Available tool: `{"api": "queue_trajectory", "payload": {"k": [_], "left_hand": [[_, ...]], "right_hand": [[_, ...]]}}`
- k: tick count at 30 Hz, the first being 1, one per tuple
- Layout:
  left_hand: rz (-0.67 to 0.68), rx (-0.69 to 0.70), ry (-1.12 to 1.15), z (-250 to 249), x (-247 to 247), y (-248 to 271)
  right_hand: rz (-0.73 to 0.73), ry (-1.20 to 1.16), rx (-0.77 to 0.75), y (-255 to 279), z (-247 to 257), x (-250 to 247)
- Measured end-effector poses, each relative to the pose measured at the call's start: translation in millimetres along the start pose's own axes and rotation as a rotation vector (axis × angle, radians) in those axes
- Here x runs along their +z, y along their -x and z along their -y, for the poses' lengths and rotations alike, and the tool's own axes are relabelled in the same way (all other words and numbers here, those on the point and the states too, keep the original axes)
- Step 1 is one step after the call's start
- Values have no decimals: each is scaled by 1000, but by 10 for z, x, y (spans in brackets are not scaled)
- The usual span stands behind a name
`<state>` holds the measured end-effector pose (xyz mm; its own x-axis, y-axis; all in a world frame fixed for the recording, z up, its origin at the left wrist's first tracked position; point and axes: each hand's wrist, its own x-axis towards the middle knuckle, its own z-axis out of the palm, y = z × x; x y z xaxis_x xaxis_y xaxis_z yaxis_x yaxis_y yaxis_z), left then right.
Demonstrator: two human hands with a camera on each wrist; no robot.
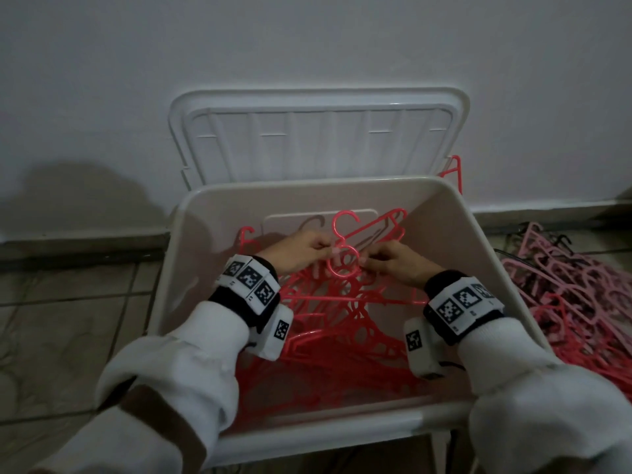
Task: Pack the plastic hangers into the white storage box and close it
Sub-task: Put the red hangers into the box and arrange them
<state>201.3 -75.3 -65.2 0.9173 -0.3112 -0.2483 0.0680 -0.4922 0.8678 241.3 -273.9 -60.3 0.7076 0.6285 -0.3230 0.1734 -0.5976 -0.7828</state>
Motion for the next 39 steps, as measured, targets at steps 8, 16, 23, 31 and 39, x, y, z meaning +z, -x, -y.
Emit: {"api": "queue_trajectory", "payload": {"k": [8, 16, 23, 31, 39], "left_hand": [[-64, -32, -164, 19, -95, -58], [-97, -64, -311, -48, -177, -17], [-269, -48, -318, -59, -242, -12], [-470, -4, -367, -45, -313, 4], [-589, -24, -297, -1, -386, 1]], "right_hand": [[111, 442, 283, -122, -325, 59], [300, 324, 302, -56, -327, 69], [190, -442, 280, 51, -205, -33], [322, -1018, -77, 145, -236, -162], [48, -438, 76, -15, -385, -50]]}}
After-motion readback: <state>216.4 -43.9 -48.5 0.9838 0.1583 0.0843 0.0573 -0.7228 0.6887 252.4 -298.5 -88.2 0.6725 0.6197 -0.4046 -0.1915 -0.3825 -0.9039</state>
